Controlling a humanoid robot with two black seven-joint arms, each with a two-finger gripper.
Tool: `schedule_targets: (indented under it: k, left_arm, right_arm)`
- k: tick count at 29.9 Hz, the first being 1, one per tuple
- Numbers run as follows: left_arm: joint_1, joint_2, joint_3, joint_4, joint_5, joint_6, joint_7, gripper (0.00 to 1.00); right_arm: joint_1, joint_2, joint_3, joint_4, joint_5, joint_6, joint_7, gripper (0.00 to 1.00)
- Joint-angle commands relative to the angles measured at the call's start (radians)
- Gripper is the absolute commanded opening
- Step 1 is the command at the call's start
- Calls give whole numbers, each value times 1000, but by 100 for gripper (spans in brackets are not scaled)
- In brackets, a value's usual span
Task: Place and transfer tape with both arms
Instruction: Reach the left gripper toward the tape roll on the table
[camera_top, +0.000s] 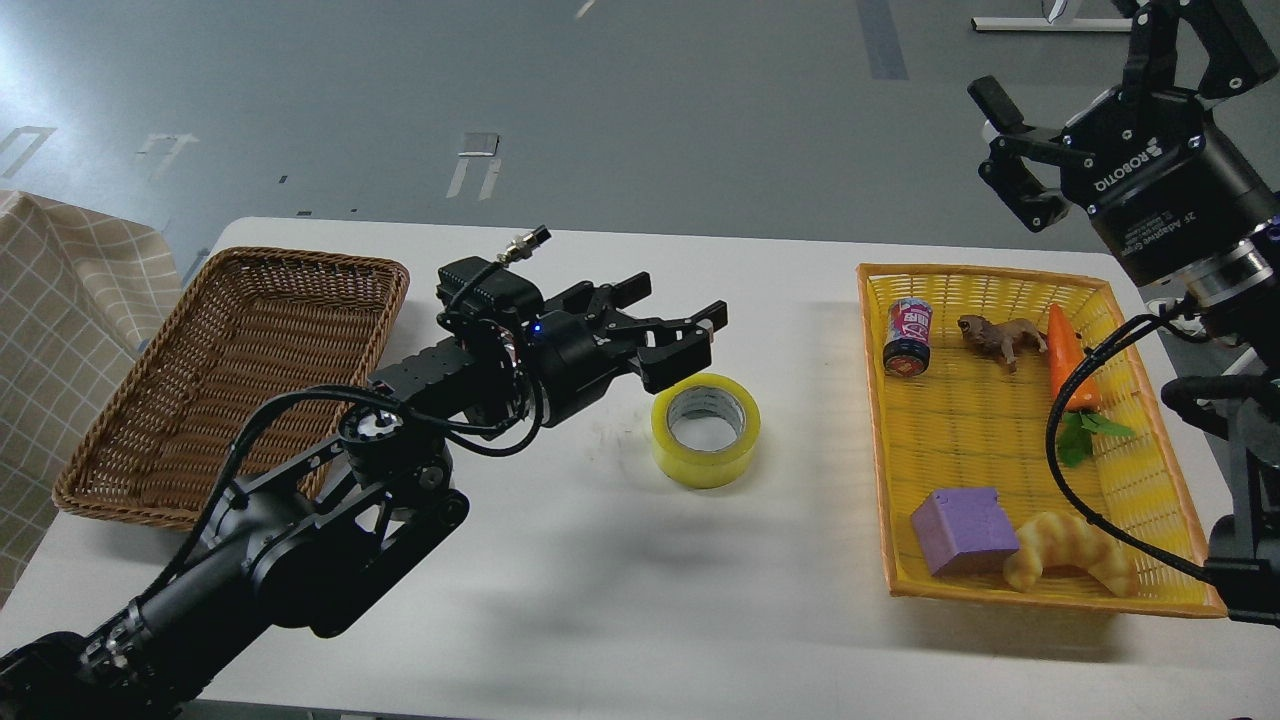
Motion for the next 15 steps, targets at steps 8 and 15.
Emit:
schedule_targets:
  k: [8, 15]
  left_arm:
    - [-37, -46, 134, 176, 0, 115, -9, 98]
    - [-96, -55, 153, 256, 0, 116, -11, 98]
  right_arm:
    - [-2, -29, 0, 1, 1, 0, -14, 99]
    - [0, -31, 0, 0, 1, 0, -12, 99]
